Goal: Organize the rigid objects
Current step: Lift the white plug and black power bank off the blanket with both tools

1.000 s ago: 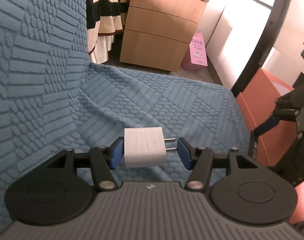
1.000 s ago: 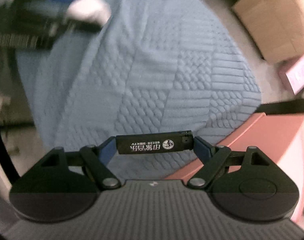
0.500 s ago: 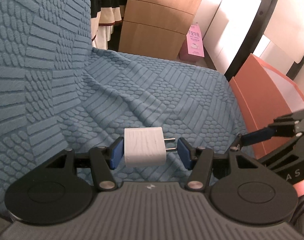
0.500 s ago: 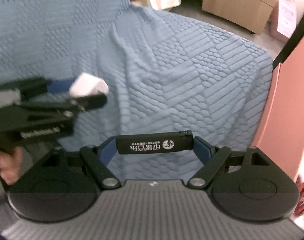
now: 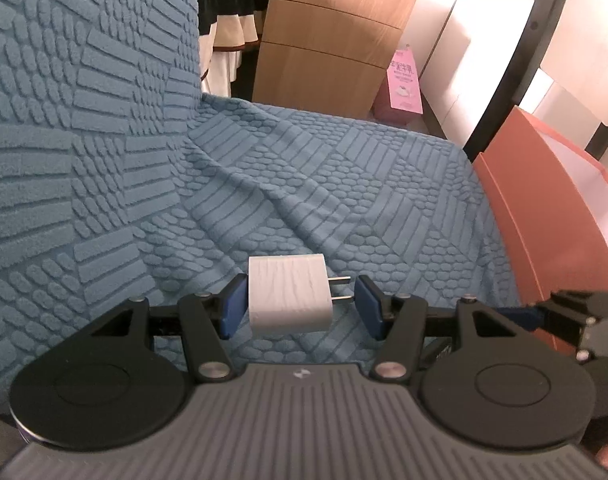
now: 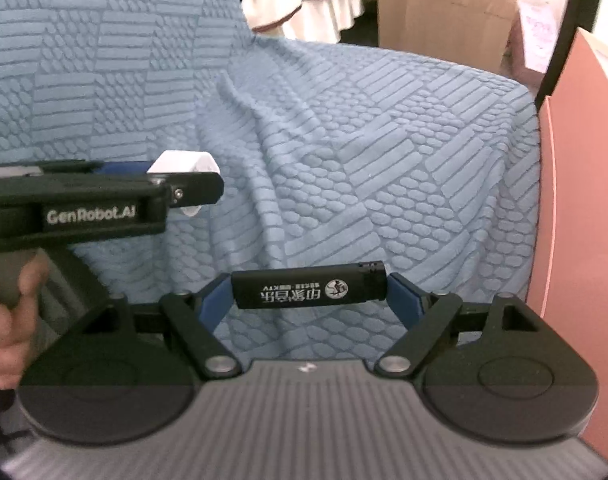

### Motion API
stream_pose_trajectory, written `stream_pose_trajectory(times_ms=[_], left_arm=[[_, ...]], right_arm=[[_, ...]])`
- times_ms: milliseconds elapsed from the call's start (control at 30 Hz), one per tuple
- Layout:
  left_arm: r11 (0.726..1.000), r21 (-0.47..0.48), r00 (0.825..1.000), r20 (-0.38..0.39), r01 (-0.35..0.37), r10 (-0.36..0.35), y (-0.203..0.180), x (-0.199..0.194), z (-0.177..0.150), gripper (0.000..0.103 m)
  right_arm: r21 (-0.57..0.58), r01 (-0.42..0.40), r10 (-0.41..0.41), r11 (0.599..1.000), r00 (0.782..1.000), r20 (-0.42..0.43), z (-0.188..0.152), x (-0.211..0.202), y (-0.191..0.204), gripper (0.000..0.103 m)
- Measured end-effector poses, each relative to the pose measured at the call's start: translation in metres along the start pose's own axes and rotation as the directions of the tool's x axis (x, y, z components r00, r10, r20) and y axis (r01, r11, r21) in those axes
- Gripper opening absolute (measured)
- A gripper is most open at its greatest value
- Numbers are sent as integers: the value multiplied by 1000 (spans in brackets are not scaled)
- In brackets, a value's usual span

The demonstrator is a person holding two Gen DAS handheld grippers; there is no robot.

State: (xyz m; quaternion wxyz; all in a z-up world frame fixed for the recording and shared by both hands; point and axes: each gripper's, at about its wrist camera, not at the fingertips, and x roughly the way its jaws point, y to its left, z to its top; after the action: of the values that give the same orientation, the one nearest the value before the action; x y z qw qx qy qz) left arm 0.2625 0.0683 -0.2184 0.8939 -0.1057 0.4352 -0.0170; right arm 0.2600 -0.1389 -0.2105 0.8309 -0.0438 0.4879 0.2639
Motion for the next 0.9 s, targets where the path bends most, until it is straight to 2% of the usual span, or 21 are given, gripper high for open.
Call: stream_pose_trajectory(times_ms=[133, 267, 467, 633, 900], left_arm=[[999, -25, 1000, -10, -21, 20, 3, 4, -3, 63], [997, -73, 999, -26, -26, 24, 6, 5, -8, 63], [998, -58, 999, -29, -33, 32, -1, 5, -11, 63], [998, -56, 999, -12, -41, 40, -5, 2, -11, 63], [999, -50, 1000, 25, 11, -10, -13, -15, 1, 63]], right_arm=[[43, -23, 22, 999, 999, 29, -13, 4, -2, 85], [6, 17, -18, 1000, 998, 57, -17, 5, 6, 85], [19, 48, -50, 999, 993, 105, -21, -4, 9, 85], [73, 56, -65, 996, 989, 131, -23, -14, 7, 85], [88, 87, -102, 992, 978, 180, -23, -41, 8, 85]])
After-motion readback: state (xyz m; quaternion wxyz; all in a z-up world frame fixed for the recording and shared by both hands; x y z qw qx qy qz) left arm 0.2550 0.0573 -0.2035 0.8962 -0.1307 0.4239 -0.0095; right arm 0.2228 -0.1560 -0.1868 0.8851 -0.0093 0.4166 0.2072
